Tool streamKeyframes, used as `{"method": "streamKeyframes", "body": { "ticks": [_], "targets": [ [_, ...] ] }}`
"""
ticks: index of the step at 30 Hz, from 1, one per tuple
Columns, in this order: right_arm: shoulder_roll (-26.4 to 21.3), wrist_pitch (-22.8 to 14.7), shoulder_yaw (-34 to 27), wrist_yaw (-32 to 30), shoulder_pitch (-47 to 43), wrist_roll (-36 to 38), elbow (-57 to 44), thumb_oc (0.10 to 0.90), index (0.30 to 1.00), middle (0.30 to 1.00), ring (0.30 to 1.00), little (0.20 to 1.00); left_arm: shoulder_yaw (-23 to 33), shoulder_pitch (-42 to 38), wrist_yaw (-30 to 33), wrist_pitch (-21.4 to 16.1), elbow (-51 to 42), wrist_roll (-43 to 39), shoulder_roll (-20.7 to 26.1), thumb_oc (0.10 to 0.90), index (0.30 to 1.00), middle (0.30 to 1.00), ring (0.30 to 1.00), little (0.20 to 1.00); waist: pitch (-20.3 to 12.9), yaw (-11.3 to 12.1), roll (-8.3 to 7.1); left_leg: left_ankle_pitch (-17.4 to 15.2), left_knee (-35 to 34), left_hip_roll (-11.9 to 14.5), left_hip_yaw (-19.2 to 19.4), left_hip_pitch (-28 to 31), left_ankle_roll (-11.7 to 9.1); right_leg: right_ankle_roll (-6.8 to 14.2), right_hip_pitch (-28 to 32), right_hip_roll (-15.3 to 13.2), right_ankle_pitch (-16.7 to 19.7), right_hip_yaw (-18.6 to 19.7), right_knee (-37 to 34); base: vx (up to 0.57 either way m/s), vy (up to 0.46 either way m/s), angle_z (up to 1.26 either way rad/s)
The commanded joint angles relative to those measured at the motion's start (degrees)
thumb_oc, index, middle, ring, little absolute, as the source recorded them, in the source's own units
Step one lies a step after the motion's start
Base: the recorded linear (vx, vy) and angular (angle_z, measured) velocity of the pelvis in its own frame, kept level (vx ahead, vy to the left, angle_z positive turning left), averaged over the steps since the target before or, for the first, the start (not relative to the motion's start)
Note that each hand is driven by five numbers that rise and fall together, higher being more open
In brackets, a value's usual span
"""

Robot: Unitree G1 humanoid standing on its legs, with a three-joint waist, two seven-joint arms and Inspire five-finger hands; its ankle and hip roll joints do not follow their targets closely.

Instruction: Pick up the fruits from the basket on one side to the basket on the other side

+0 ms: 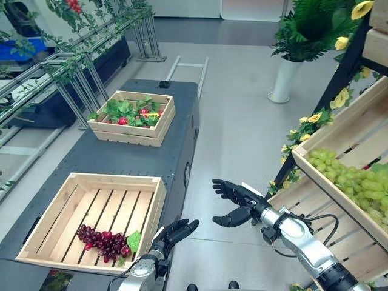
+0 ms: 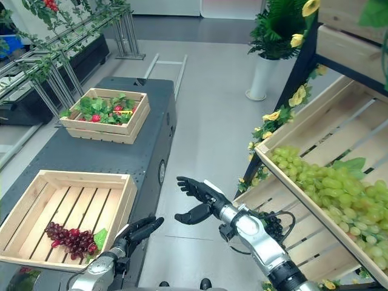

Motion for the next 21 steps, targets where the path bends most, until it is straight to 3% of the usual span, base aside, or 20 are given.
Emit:
{"method": "streamKeyframes", "body": {
  "ticks": [1, 7, 15, 16, 18, 21],
  "targets": [
    [2.8, -6.7, 1.2, -1.4, -2.0, 5.8, -2.5, 0.800, 0.900, 0.900, 0.900, 0.900, 0.4, -6.3, 0.9, -4.7, -4.3, 1.0, 1.7, 0.800, 0.900, 0.900, 0.900, 0.900, 0.8, 1.0, -0.33, -5.6, 0.5, -3.1, -1.7, 0.7, 0.3, 0.1, 2.2, 0.1, -4.0, -2.8, 1.3, -0.02, -0.014, 0.23],
    [4.2, -8.8, 0.5, -1.7, -0.7, 10.1, 0.9, 0.800, 0.900, 0.900, 0.900, 0.900, 0.7, -7.0, 4.1, -8.3, -7.5, 0.4, 3.3, 0.800, 0.900, 0.900, 0.900, 0.900, 1.8, 2.0, 0.49, -4.9, 0.5, -3.6, -4.0, 0.3, 0.2, -0.3, 2.7, -0.4, -4.2, -4.4, 1.3, -0.01, -0.018, 0.19],
    [6.6, -11.1, -2.3, -2.0, 1.8, 13.7, 4.4, 0.800, 0.900, 0.900, 0.900, 0.900, 8.0, -6.2, 6.7, -20.3, -12.3, 3.1, 5.4, 0.800, 0.900, 0.900, 0.900, 0.900, 1.2, 2.8, 0.83, -4.4, 0.5, -3.9, -5.7, -0.2, -0.3, -0.6, 3.2, -0.9, -4.0, -5.2, 0.4, 0.02, -0.020, 0.18],
    [7.2, -11.2, -2.5, -1.5, 2.3, 13.8, 6.1, 0.800, 0.900, 0.900, 0.900, 0.900, 11.2, -6.7, 7.7, -23.9, -13.3, 7.2, 7.6, 0.800, 0.900, 0.900, 0.900, 0.900, 1.0, 3.1, 0.84, -4.2, 0.5, -4.0, -5.9, -0.4, -0.5, -0.6, 3.2, -1.2, -4.1, -5.5, 0.4, 0.03, -0.019, 0.08],
    [7.3, -11.1, -2.5, -1.3, 2.6, 14.1, 6.7, 0.800, 0.900, 0.900, 0.900, 0.900, 12.8, -7.2, 9.3, -24.7, -13.4, 10.8, 9.2, 0.800, 0.900, 0.900, 0.900, 0.900, 0.9, 3.2, 0.93, -4.2, 0.5, -4.1, -6.0, -0.5, -0.6, -0.6, 3.2, -1.2, -4.2, -5.6, 0.4, 0.04, -0.003, 0.08],
    [6.7, -10.3, -1.9, -1.0, 3.3, 14.5, 6.9, 0.800, 0.900, 0.900, 0.900, 0.900, 15.7, -9.0, 17.8, -26.3, -11.6, 21.6, 14.5, 0.800, 0.900, 0.900, 0.900, 0.900, 0.8, 3.0, 1.35, -4.0, 0.5, -4.2, -6.2, -0.7, -0.8, -0.5, 3.1, -1.4, -4.3, -5.7, 0.4, 0.04, 0.048, 0.11]
  ]
}}
